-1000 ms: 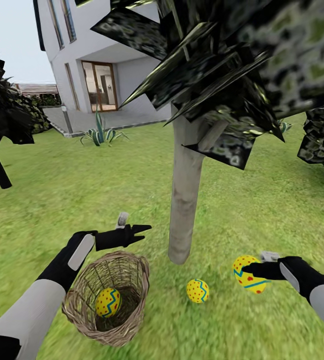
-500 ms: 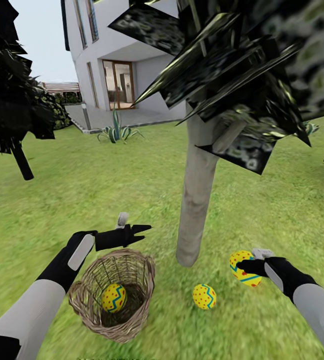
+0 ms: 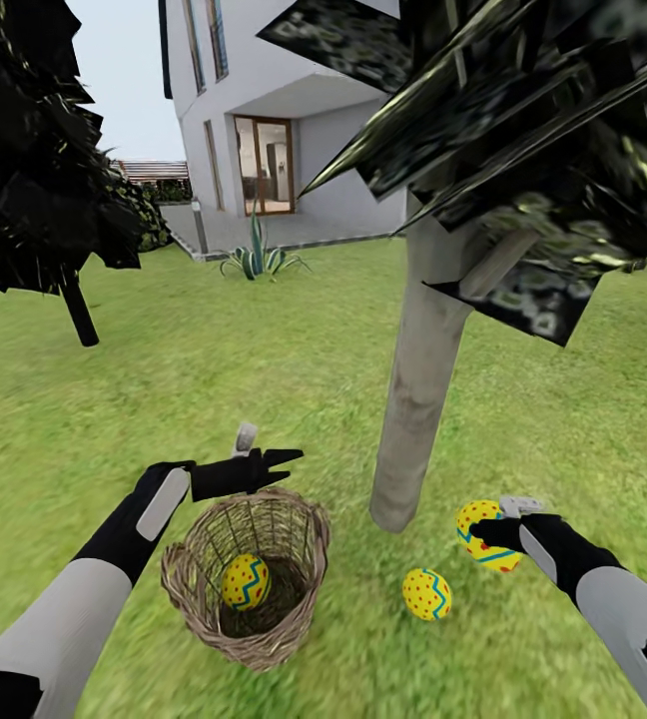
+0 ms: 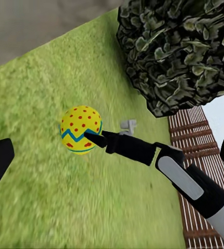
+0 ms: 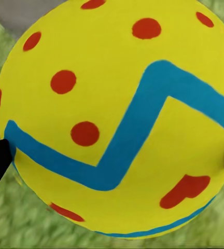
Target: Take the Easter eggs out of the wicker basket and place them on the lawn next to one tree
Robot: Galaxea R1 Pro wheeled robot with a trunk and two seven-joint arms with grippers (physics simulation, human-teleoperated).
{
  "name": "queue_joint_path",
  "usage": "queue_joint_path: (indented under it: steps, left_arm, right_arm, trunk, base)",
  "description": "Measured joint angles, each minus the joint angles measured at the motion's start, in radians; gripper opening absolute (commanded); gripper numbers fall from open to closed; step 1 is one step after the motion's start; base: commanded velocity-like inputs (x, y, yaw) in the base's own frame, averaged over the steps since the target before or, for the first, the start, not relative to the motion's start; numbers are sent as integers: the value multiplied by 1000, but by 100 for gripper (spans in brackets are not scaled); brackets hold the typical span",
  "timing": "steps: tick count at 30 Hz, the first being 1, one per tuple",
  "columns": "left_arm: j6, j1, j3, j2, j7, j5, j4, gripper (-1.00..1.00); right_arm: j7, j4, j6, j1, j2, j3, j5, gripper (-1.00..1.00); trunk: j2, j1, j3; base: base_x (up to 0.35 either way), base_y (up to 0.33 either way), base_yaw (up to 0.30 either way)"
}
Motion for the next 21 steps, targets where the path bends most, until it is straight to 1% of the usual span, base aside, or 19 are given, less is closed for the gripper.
queue_joint_path:
  steps: [2,4,5,8,12,14,16,17,18,19,21]
  left_arm:
    - [0,0,-1,-2,0,0,0,100]
    - [0,0,-2,-9,0,0,0,100]
    - [0,0,-2,-14,1,-1,0,100]
    - [-19,0,-3,-29,1,-5,1,100]
    - [-32,1,-3,-28,0,-2,1,100]
    - [-32,9,-2,-26,-1,-2,1,100]
    - [-31,12,-3,-27,-2,-1,0,100]
    - [-31,12,-2,-26,-2,-1,1,100]
    - [-31,12,-2,-25,-2,-1,1,100]
    - [-31,12,-2,-24,-2,-1,1,100]
    - [-31,12,-2,-23,-2,-1,0,100]
  right_arm:
    - [-87,0,0,1,2,0,-2,-100]
    - [-134,1,-2,1,2,-2,0,-100]
    - [-143,2,-4,1,2,-2,0,-100]
    - [-151,16,-12,1,2,-1,4,-100]
    - [-152,18,-46,2,3,0,3,-100]
    - [-151,18,-49,2,14,1,4,-100]
    - [-151,17,-51,3,36,1,8,-100]
    - [-151,17,-69,2,40,1,9,-100]
    - [-151,16,-107,1,42,1,9,-100]
    - [-151,16,-129,1,43,1,7,-100]
    - [-150,16,-148,1,45,1,6,-100]
  trunk:
    - [-14,8,-6]
    - [-28,15,-13]
    - [-35,19,-16]
    - [-56,31,-25]
    - [-84,46,-38]
    - [-98,54,-44]
    - [-112,61,-50]
    - [-119,65,-53]
    - [-126,69,-56]
    - [-133,73,-60]
    - [-147,81,-66]
  base:
    - [0,0,0]
    - [0,0,0]
    - [0,0,0]
    - [0,0,0]
    - [0,0,0]
    - [0,0,0]
    - [0,0,0]
    - [0,0,0]
    - [0,0,0]
    - [0,0,0]
    - [0,0,0]
